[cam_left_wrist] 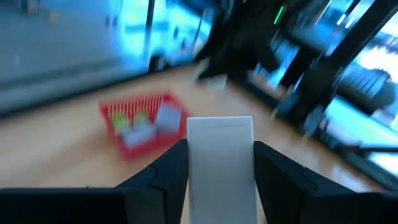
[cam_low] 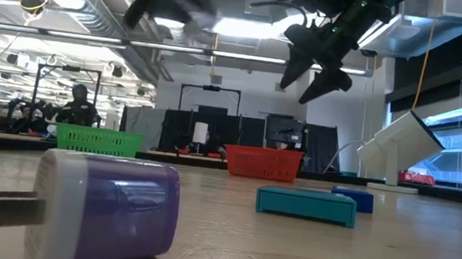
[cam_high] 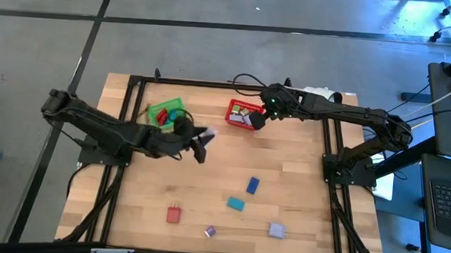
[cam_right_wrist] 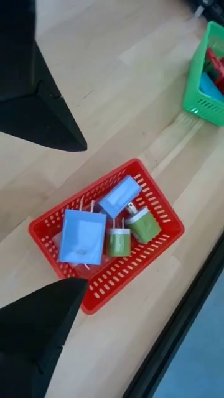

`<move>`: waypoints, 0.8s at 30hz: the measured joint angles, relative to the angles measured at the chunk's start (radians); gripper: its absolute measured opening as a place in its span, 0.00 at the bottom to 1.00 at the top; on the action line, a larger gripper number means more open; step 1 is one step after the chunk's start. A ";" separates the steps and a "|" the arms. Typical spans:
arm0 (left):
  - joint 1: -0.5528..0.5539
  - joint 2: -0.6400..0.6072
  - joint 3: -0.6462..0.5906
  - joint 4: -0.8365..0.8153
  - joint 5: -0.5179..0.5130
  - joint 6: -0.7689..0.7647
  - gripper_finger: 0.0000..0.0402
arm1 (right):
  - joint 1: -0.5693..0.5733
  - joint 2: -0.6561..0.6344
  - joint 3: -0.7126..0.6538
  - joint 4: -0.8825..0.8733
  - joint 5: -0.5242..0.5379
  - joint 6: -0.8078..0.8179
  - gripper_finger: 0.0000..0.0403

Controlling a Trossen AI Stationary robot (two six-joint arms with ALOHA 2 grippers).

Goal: Pick & Place Office items
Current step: Put the white digital clock into the green bin

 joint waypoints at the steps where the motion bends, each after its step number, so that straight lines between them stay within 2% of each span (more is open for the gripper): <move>1: 0.000 -0.020 0.000 0.033 -0.014 0.044 0.38 | 0.000 0.000 0.000 0.002 0.003 0.000 0.86; 5: 0.000 -0.084 0.000 0.193 -0.027 0.244 0.37 | 0.000 0.000 0.000 0.019 0.005 0.000 0.86; 9: 0.000 -0.118 0.000 0.361 0.048 0.426 0.37 | 0.000 0.000 0.000 0.036 0.009 0.000 0.86; 15: 0.000 -0.125 0.000 0.577 0.235 0.631 0.38 | 0.000 0.000 0.000 0.044 0.046 0.031 0.86; 24: 0.000 -0.125 0.000 0.770 0.524 0.849 0.37 | 0.000 0.000 0.000 0.046 0.057 0.034 0.84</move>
